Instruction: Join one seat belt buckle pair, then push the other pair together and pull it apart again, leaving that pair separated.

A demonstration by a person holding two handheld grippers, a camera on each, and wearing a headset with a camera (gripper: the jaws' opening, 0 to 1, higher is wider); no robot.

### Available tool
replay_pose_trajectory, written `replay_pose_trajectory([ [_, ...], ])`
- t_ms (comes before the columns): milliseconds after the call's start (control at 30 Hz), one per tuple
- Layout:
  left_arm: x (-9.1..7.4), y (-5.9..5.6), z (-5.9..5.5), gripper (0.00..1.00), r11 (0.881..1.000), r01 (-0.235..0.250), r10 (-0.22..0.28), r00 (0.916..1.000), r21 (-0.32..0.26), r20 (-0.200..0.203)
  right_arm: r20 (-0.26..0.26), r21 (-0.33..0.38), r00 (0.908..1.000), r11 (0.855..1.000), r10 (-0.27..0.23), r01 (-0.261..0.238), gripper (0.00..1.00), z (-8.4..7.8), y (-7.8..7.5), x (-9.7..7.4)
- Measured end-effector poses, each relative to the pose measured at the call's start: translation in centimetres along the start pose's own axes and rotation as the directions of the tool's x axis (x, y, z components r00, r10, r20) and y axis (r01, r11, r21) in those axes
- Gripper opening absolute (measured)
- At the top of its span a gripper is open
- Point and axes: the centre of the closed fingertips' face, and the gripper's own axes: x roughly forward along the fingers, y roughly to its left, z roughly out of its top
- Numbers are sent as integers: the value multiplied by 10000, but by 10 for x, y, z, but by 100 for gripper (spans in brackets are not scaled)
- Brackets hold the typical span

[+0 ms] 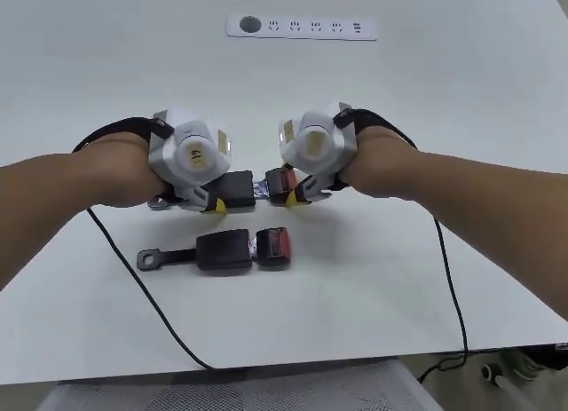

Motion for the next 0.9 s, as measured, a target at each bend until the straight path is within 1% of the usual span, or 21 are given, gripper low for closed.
replay_pose_trajectory([
  [67, 0, 0, 0, 32, 10000, 1, -1, 10000, 28, -5, 96, 42, 9999, 10000, 40, -41, 32, 4, 0, 1],
  [100, 0, 0, 0, 32, 10000, 1, -1, 10000, 19, 20, 236, 162, 9996, 9998, 122, -126, 32, 16, 2, 5],
  [133, 0, 0, -1, 32, 10000, -16, 16, 10000, -35, 35, -185, -315, 9998, 9995, -28, 22, 32, 13, -1, 4],
  [167, 0, 1, -2, 32, 9998, -39, 41, 9999, -193, 96, -38, -161, 10000, 9999, 0, 0, 32, 17, -1, 5],
  [200, 0, 1, -3, 33, 9998, -56, 60, 9998, -211, 193, -19, -131, 10000, 9999, 41, -41, 32, 16, -4, 6],
  [267, 0, 1, -2, 33, 9998, -94, 99, 9996, -194, 265, 67, -119, 10000, 9999, 32, -31, 32, 16, -2, 4],
  [467, 0, 1, -2, 33, 9998, -55, 58, 9999, -193, 143, 99, -22, 10000, 10000, -1, 2, 33, 17, 1, 3],
  [667, 0, 1, -1, 33, 9998, -44, 49, 9997, -208, 231, 96, -50, 9999, 10000, -55, 56, 33, 18, 5, -1],
  [800, 0, 0, -1, 33, 9999, -25, 28, 9998, -139, 203, -27, 5, 10000, 10000, -29, 29, 33, 15, 7, -3],
  [900, 1, 0, 0, 33, 10000, 38, -38, 9999, -41, 136, -117, 6, 9999, 10000, -68, 68, 33, 8, 7, -7],
])
